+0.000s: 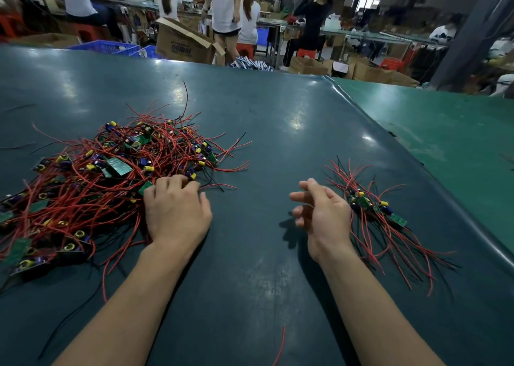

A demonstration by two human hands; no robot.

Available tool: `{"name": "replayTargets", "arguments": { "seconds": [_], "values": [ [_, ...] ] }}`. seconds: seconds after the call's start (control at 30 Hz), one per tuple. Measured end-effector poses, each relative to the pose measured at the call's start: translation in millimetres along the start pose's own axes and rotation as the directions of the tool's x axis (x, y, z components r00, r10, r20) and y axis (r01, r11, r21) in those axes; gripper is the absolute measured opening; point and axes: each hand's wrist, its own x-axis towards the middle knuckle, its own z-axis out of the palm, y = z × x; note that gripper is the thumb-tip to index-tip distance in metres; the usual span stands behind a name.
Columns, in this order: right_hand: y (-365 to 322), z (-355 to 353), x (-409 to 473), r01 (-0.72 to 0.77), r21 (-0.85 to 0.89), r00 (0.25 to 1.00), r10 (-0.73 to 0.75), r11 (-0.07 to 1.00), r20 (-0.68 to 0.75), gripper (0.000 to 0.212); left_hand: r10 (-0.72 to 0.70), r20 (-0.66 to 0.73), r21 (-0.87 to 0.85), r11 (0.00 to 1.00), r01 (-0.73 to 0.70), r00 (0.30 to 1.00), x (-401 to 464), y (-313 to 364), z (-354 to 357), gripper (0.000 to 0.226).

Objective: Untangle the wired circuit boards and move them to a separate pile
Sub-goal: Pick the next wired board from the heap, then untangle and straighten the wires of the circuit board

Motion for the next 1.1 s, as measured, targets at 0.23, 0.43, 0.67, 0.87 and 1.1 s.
{"name": "replayTargets", "arguments": {
  "seconds": [0.23,0.43,0.67,0.87,1.1],
  "values": [
    [8,4,-4,0.120,-0.159,0.990,-0.107,0.980,0.087,0.004,-0.017,-0.003,-0.021,1.000,0.017,1.000,5,1,-4,0.022],
    [9,4,-3,0.131,-0.186,0.987,-0.112,0.974,0.114,0.006,-0.150,-0.300,-0.062,0.988,0.138,0.942,9,-8,-20,0.025],
    [8,4,-3,0.138,-0.199,0.985,-0.112,0.970,0.134,0.005,-0.248,-0.188,-0.042,0.969,0.244,0.950,15,-23,-20,0.026],
    [7,4,-3,0.125,-0.191,0.985,-0.099,0.974,0.139,0.005,-0.329,-0.225,-0.092,0.944,0.316,0.917,24,-29,-22,0.033],
    [7,3,-3,0.124,-0.200,0.984,-0.094,0.972,0.153,0.005,-0.207,-0.384,-0.209,0.969,0.133,0.900,23,-33,-22,0.026]
  ]
}}
